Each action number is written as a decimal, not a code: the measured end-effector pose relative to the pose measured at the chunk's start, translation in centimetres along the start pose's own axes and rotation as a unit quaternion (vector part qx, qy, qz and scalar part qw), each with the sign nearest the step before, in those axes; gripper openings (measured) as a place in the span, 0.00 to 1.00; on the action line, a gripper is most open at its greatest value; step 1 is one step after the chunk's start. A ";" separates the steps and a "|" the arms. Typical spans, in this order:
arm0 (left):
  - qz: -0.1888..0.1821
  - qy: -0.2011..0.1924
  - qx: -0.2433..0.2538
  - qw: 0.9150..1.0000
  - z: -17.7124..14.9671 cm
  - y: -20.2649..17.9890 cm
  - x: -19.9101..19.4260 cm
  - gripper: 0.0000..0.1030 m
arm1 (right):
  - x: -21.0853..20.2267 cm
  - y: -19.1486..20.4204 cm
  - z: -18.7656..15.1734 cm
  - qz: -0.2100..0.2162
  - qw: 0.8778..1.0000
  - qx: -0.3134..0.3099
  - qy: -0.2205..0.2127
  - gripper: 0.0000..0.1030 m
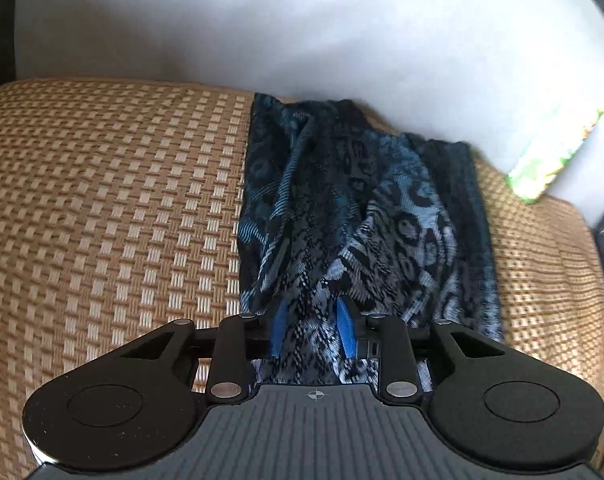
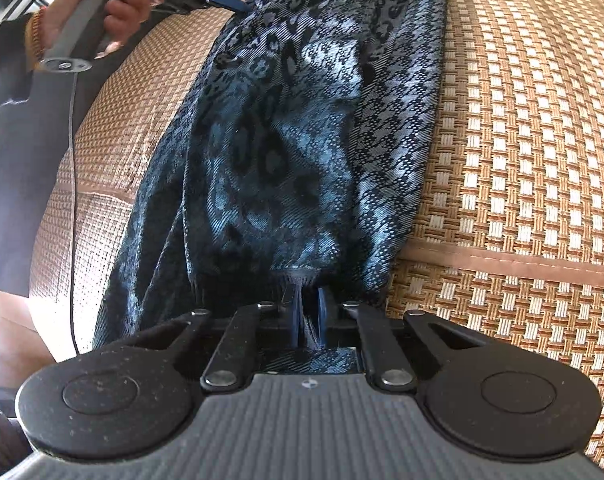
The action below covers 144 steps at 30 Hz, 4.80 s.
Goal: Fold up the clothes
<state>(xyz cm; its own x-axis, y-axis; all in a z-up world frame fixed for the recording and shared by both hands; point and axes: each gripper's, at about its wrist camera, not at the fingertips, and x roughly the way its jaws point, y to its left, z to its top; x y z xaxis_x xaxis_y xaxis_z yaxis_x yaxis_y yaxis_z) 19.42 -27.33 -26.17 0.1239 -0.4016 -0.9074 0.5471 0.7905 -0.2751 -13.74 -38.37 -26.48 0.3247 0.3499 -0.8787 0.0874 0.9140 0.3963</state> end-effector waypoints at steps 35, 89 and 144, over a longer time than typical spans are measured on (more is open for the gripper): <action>-0.022 -0.039 -0.063 0.997 2.8 1.9 -1.5 0.00 | -6.9 -1.7 -3.5 0.154 0.982 0.108 -0.022 0.03; 0.025 -0.119 0.147 0.982 -28.3 -8.1 -14.5 0.56 | -10.7 2.7 3.4 0.304 0.940 0.153 -0.015 0.03; -0.006 0.137 0.058 0.989 -26.1 -0.8 -9.0 0.43 | -1.2 -2.3 -6.0 0.136 0.975 0.163 0.061 0.24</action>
<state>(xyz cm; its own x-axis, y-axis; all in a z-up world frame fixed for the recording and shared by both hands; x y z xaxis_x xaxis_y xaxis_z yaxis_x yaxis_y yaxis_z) -3.72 -12.26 -26.12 -0.1026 -0.2581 -0.9606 0.6405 0.7218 -0.2623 -19.97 -39.64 -27.93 0.2640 0.6103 -0.7469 0.3147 0.6775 0.6648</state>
